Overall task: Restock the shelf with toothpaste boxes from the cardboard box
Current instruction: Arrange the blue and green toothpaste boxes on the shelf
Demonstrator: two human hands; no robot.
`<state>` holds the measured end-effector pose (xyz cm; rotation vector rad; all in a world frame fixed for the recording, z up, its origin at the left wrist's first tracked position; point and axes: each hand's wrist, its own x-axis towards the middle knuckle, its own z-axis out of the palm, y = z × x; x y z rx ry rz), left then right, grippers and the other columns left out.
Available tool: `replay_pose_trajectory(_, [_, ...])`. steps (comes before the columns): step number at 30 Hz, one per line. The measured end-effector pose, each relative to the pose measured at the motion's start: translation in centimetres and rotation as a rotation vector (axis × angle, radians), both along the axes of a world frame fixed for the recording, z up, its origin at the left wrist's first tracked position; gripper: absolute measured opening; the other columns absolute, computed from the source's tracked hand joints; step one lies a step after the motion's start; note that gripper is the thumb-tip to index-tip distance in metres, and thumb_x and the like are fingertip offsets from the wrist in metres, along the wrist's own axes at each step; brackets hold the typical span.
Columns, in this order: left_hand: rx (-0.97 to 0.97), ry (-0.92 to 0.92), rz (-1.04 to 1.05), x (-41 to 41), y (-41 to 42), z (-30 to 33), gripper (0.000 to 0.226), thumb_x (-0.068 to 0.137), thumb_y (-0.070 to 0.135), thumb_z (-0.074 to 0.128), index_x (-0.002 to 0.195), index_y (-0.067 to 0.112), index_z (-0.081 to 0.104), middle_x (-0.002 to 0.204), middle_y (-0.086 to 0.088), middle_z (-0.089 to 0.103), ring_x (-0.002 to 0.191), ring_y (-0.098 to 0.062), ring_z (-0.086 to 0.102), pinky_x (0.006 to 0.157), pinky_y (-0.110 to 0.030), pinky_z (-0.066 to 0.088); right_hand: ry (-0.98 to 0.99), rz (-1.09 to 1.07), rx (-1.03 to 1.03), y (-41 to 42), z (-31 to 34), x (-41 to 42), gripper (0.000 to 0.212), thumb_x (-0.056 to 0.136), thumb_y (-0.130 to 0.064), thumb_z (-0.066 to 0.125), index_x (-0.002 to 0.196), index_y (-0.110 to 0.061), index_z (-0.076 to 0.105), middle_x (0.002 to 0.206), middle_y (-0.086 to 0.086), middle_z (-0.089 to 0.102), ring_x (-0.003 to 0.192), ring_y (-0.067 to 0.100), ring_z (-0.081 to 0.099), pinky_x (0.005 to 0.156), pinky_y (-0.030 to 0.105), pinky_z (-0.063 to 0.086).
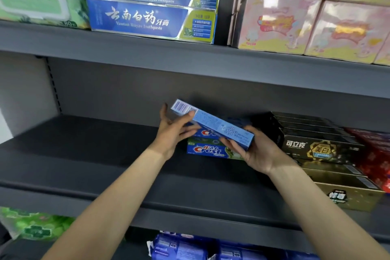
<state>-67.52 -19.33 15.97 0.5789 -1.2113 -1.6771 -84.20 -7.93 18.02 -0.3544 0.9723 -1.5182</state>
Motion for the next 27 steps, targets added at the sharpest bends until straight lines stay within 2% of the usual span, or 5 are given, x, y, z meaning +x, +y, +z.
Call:
replay_pose_trajectory(4, [-0.082, -0.251, 0.049, 1.0, 0.1, -0.1, 0.04, 0.082, 0.025, 0.071, 0.113, 0.014, 0.05, 0.106, -0.014, 0.069, 0.078, -0.019, 0.071, 0.06, -0.021, 0.056, 0.09, -0.155, -0.036, -0.6, 0.3, -0.7, 0.032, 0.092, -0.038, 0.053, 0.112, -0.013, 0.053, 0.102, 0.015, 0.063, 0.072, 0.031, 0.068, 0.051, 0.027, 0.057])
replay_pose_trajectory(11, [-0.152, -0.278, 0.115, -0.7, -0.2, -0.8, 0.043, 0.082, 0.015, 0.072, 0.11, 0.004, 0.041, 0.102, -0.006, 0.063, 0.088, -0.013, 0.067, 0.08, -0.027, 0.058, 1.217, -0.354, -0.028, -1.3, -2.4, -2.5, 0.054, 0.076, -0.016, 0.077, 0.12, -0.01, 0.046, 0.106, 0.005, 0.06, 0.087, 0.016, 0.059, 0.07, 0.025, 0.047])
replay_pose_trajectory(15, [-0.089, -0.306, 0.03, -0.3, -0.4, -0.5, 0.034, 0.084, 0.02, 0.07, 0.109, 0.003, 0.055, 0.108, -0.013, 0.067, 0.088, -0.016, 0.068, 0.076, -0.025, 0.058, 1.462, -0.443, -0.003, -0.8, -2.6, -3.5, 0.053, 0.077, -0.024, 0.076, 0.122, -0.01, 0.05, 0.101, -0.003, 0.056, 0.091, 0.014, 0.055, 0.076, 0.023, 0.039])
replay_pose_trajectory(23, [-0.053, -0.559, -0.043, -0.4, 0.9, -0.1, 0.05, 0.083, 0.062, 0.054, 0.092, 0.013, 0.063, 0.068, -0.005, 0.065, 0.046, -0.008, 0.054, 0.047, -0.017, 0.042, 0.431, -0.344, -0.326, -1.1, -1.7, -1.8, 0.008, 0.088, -0.007, 0.061, 0.091, -0.015, 0.059, 0.079, -0.004, 0.067, 0.074, 0.007, 0.065, 0.072, 0.022, 0.055])
replay_pose_trajectory(27, [-0.143, -0.805, -0.173, -0.7, 2.0, 0.3, 0.054, 0.086, 0.069, 0.038, 0.093, 0.021, 0.062, 0.071, -0.006, 0.072, 0.043, -0.012, 0.053, 0.047, -0.018, 0.036, 0.421, -0.181, -0.302, -2.0, -1.5, 0.2, 0.022, 0.093, -0.016, 0.055, 0.115, -0.016, 0.052, 0.1, 0.006, 0.067, 0.091, 0.024, 0.066, 0.079, 0.042, 0.056])
